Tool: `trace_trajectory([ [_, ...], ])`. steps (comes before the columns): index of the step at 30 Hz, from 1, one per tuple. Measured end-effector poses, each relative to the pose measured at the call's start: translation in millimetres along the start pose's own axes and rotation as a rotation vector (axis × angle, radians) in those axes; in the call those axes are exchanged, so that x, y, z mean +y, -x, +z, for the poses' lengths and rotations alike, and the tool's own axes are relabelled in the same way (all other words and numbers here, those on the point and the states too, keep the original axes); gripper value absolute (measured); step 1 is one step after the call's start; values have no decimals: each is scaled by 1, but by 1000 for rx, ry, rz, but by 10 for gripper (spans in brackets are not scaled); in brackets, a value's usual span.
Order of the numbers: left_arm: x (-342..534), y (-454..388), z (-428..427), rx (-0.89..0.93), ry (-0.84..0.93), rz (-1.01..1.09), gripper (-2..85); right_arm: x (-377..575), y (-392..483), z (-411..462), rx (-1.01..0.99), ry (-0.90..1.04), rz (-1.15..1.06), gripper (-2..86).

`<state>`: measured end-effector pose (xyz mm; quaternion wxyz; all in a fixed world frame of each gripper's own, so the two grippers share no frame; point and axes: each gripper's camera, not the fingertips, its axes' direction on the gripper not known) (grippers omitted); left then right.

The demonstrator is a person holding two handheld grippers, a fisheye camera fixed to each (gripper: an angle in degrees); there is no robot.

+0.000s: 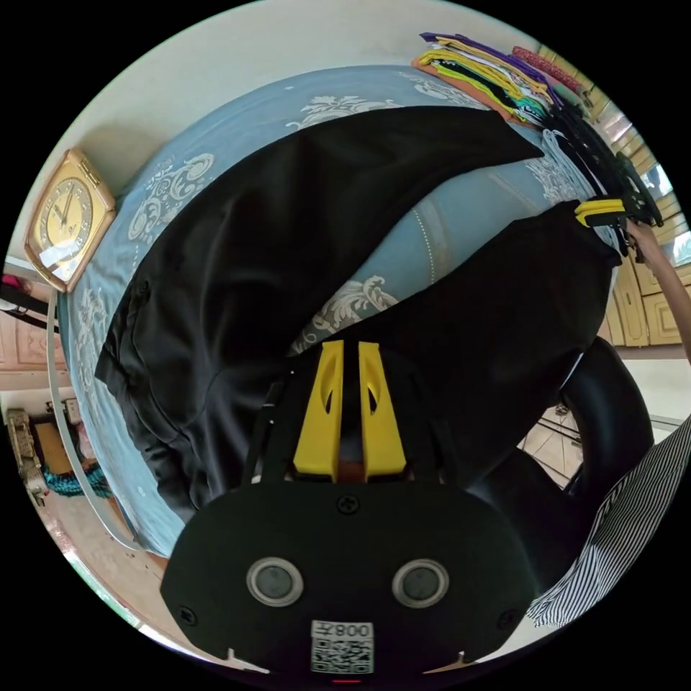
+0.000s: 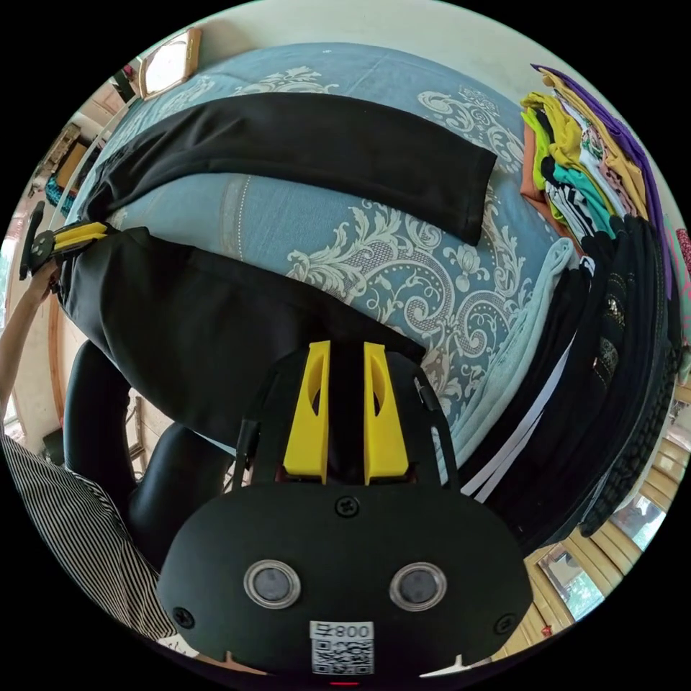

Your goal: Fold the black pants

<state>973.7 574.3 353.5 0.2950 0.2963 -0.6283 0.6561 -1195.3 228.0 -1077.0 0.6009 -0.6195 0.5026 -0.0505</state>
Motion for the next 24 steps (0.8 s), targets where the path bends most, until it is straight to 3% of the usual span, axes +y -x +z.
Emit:
trace_trajectory([
  [4,18,-1,-7,37,-11,-70,15,10,1,-14,-7,5,-13,21],
  [11,72,15,-60,156,-281,-259,12,44,-6,-86,23,-130,1,5],
  [18,70,26,-26,164,-186,-354,32,8,-50,-97,-39,-48,110,10],
  [24,126,-6,-39,281,-281,-300,69,57,-52,-129,19,-111,166,58],
])
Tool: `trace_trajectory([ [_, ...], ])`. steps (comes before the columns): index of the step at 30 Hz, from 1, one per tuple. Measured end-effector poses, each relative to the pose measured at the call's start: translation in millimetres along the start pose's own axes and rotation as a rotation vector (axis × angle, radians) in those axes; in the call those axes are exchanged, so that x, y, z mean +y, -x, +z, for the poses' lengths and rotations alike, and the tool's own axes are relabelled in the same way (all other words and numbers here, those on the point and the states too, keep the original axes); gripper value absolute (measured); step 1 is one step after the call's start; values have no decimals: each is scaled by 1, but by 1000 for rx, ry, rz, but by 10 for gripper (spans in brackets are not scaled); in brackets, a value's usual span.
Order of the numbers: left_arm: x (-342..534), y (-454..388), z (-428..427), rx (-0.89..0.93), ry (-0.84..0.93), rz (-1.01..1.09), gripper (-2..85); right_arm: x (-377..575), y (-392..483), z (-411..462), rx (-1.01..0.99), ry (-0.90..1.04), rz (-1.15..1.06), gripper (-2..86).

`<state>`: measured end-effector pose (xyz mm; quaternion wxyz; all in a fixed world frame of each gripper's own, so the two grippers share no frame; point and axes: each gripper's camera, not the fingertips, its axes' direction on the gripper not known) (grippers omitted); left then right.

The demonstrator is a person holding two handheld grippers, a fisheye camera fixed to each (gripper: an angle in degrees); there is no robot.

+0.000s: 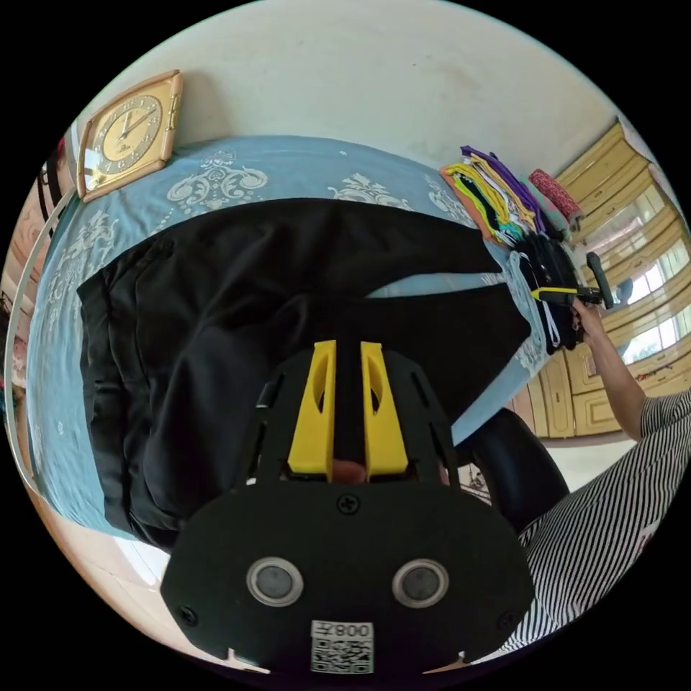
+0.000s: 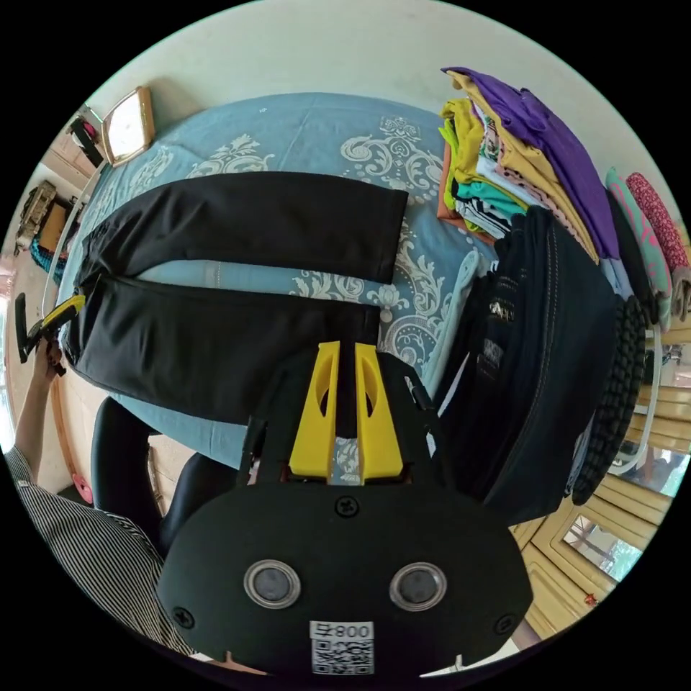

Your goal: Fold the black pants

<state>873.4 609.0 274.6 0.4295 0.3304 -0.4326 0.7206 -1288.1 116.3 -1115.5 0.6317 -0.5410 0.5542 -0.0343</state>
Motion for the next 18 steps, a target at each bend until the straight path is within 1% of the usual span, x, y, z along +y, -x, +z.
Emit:
trace_trajectory([
  [2,28,-21,7,36,75,78,77,19,-5,-2,-1,17,19,71],
  [6,65,-52,29,22,207,170,84,51,-17,8,-17,118,72,90],
  [8,81,-65,47,-57,283,222,86,58,-22,9,-5,138,93,92],
  [9,84,-67,51,-74,297,234,86,60,-24,11,15,150,106,94],
  [12,88,-68,57,-85,309,252,75,59,-32,13,-16,182,137,92],
  [18,97,-64,63,-66,330,243,18,56,-39,-4,-100,173,147,67],
])
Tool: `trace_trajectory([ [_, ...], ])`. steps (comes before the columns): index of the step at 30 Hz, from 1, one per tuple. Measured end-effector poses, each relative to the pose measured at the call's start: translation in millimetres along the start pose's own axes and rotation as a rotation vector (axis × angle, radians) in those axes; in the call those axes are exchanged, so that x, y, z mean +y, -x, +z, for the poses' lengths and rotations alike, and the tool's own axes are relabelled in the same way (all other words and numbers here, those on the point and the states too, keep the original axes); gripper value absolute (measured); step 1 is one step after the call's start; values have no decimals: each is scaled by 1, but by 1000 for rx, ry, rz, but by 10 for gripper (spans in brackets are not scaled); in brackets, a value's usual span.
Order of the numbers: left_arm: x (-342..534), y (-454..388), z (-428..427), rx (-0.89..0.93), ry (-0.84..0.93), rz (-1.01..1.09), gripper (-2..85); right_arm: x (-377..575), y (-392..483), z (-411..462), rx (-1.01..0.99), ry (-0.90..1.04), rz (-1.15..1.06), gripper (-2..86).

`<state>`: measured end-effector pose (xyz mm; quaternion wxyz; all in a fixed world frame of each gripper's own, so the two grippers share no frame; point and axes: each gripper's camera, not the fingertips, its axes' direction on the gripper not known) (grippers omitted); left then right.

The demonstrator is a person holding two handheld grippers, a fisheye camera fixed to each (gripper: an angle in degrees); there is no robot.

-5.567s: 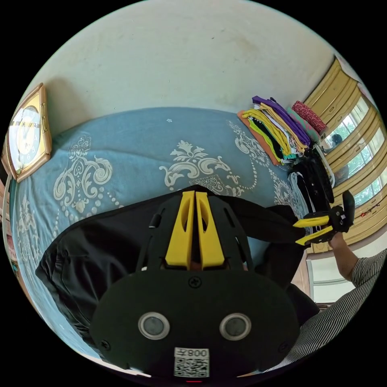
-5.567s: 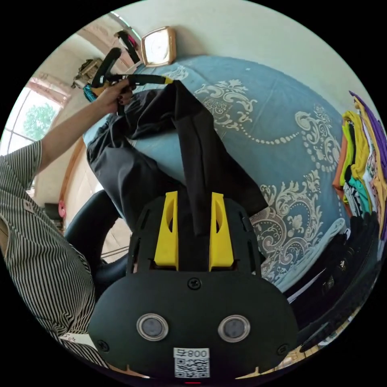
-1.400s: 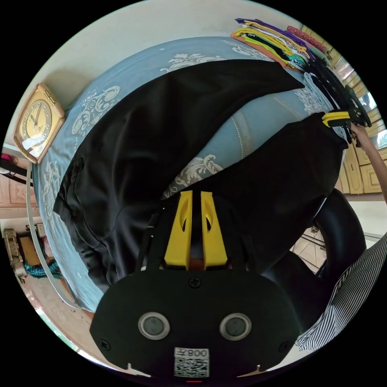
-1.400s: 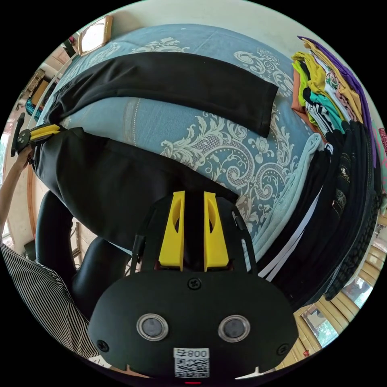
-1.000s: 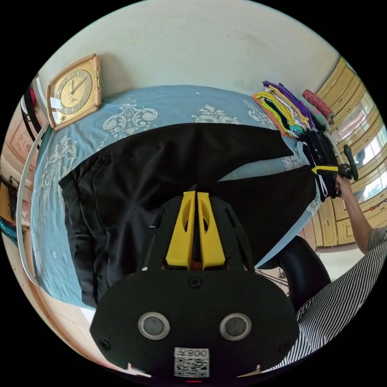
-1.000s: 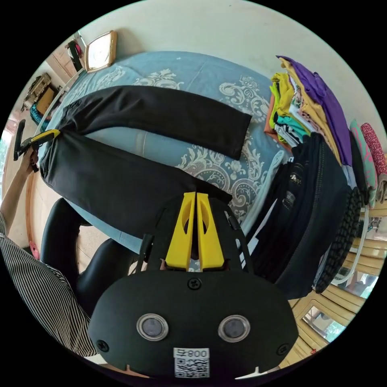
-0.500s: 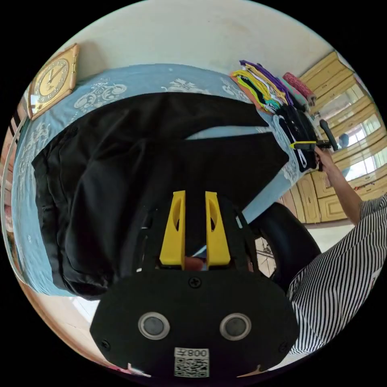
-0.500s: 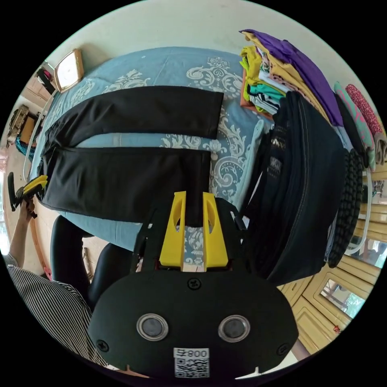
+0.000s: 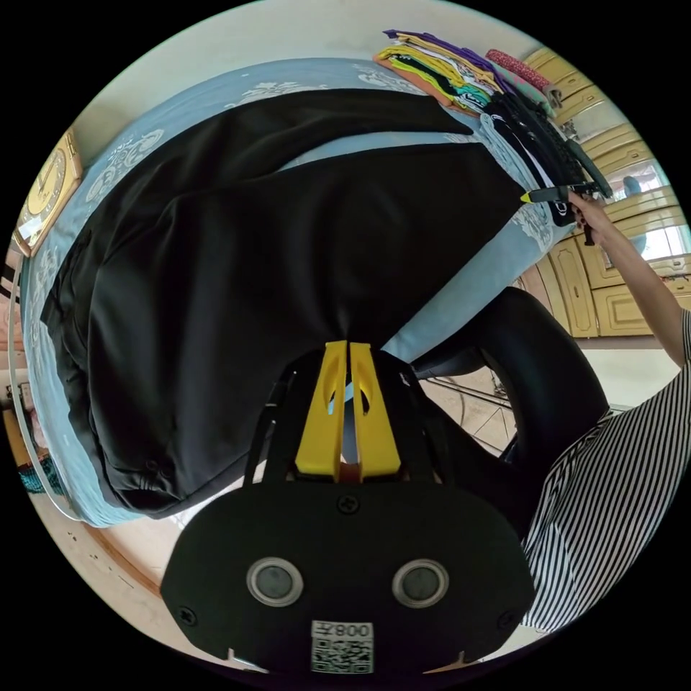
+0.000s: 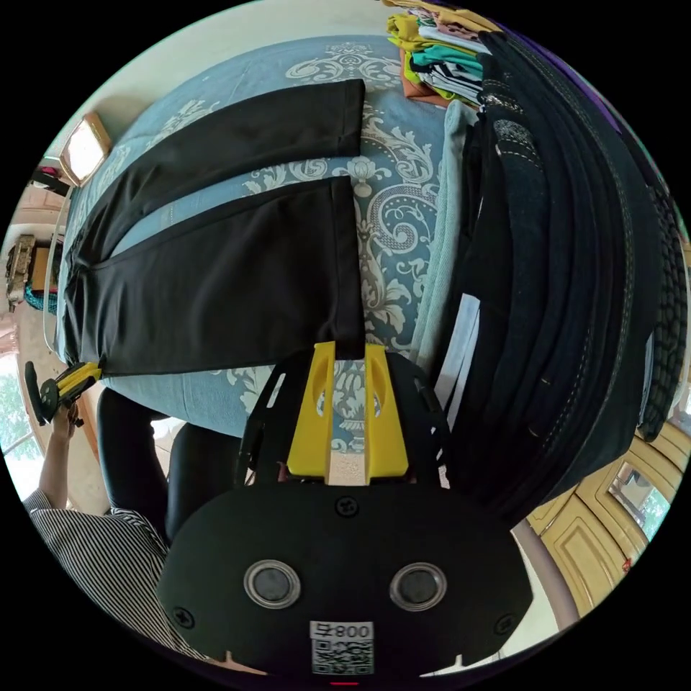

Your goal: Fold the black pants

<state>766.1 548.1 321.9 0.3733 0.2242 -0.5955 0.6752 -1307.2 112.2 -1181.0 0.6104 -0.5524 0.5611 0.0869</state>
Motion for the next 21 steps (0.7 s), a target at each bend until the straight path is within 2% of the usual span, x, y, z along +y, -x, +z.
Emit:
trace_trajectory([
  [8,39,3,-17,56,-40,4,4,28,17,-89,-26,-37,-103,36],
  [10,49,4,-17,75,-34,14,4,42,24,-113,19,-38,-124,33],
  [14,68,8,4,73,-2,1,8,54,30,-116,36,0,-115,30],
  [18,77,17,28,52,50,-32,15,46,35,-88,32,131,-53,27],
  [21,96,25,19,54,-5,-33,19,50,50,-110,68,96,-50,17],
])
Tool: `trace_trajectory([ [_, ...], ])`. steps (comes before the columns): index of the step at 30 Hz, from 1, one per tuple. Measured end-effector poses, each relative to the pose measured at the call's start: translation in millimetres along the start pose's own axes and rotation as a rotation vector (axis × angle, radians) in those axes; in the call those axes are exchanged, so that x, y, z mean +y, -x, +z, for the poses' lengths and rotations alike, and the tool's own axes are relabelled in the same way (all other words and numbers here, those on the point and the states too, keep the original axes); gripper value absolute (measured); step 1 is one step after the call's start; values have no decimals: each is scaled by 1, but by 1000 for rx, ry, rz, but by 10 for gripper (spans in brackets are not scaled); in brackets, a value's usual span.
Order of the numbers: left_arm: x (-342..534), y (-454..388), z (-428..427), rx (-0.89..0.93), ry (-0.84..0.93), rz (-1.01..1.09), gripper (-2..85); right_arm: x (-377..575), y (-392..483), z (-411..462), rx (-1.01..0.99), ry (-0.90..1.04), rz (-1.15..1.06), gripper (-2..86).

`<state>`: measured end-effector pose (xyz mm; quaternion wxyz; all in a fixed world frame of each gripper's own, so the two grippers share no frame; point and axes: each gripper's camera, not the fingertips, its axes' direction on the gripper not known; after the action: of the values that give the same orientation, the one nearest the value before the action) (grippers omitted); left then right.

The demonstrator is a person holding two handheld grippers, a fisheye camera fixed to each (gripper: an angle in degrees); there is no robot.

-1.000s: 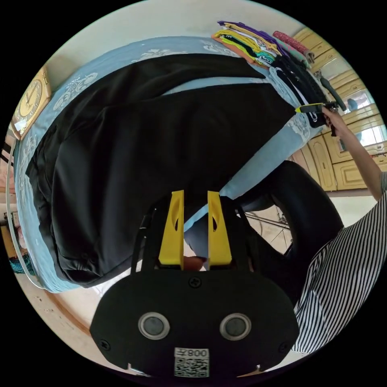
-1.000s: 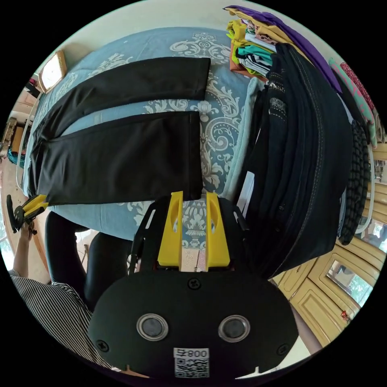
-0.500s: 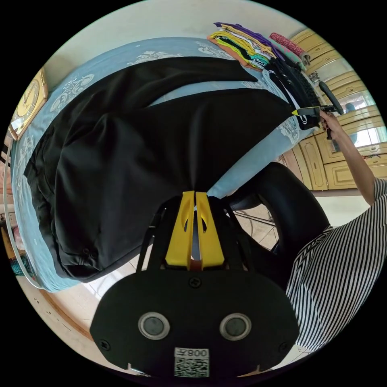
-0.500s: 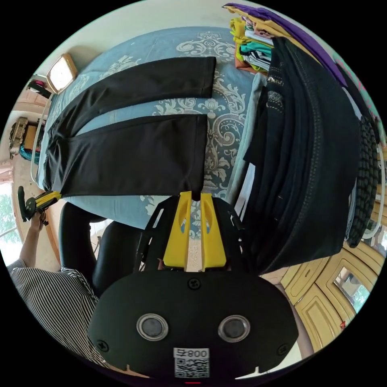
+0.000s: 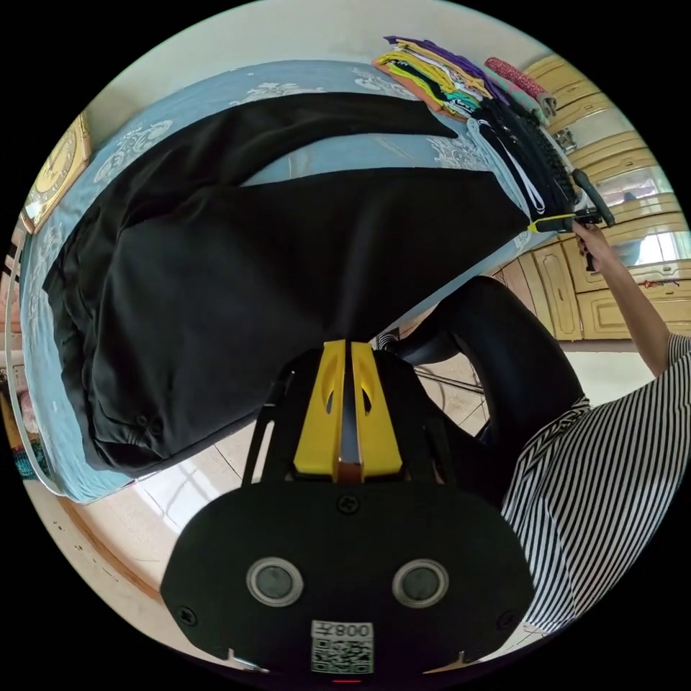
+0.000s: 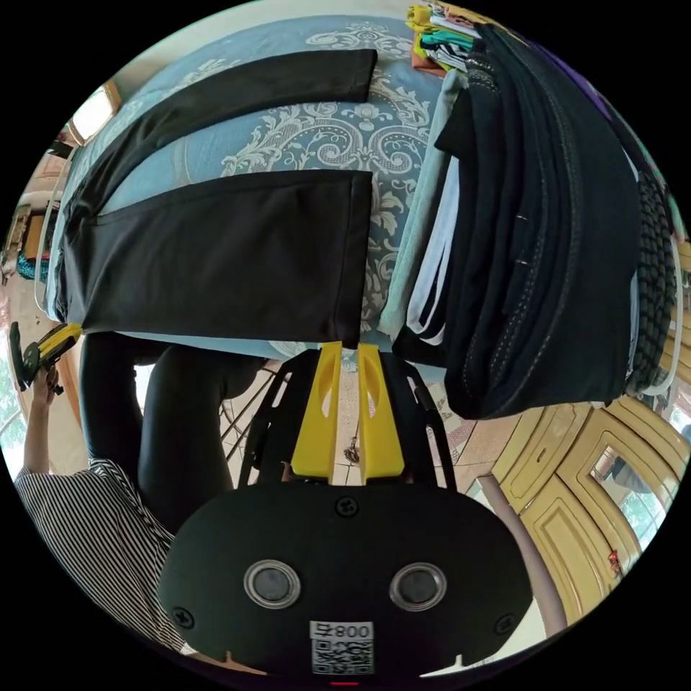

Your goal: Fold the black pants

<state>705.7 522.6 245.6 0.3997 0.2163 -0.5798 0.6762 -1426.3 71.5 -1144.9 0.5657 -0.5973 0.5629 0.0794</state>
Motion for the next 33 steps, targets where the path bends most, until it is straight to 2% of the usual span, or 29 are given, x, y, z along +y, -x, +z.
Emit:
trace_trajectory([
  [8,71,78,-20,82,-185,-222,24,7,45,-76,-56,-123,-33,6],
  [14,92,145,-30,14,-273,-329,26,-38,168,-141,-222,-240,-348,4],
  [16,95,162,-31,3,-295,-353,28,-65,238,-163,-265,-270,-503,4],
  [22,99,210,-24,8,-369,-393,33,-128,391,-212,-362,-292,-757,6],
  [26,103,246,10,-75,-270,-471,21,-154,465,-218,-366,-244,-838,6],
  [28,112,260,27,-33,-244,-499,16,-168,505,-201,-322,-142,-854,5],
  [30,127,269,29,19,-301,-526,13,-171,527,-190,-273,-83,-863,3],
  [31,137,272,26,28,-324,-551,9,-164,532,-199,-272,-161,-885,3],
  [33,154,274,17,-5,-382,-568,8,-161,540,-208,-270,-184,-883,2],
])
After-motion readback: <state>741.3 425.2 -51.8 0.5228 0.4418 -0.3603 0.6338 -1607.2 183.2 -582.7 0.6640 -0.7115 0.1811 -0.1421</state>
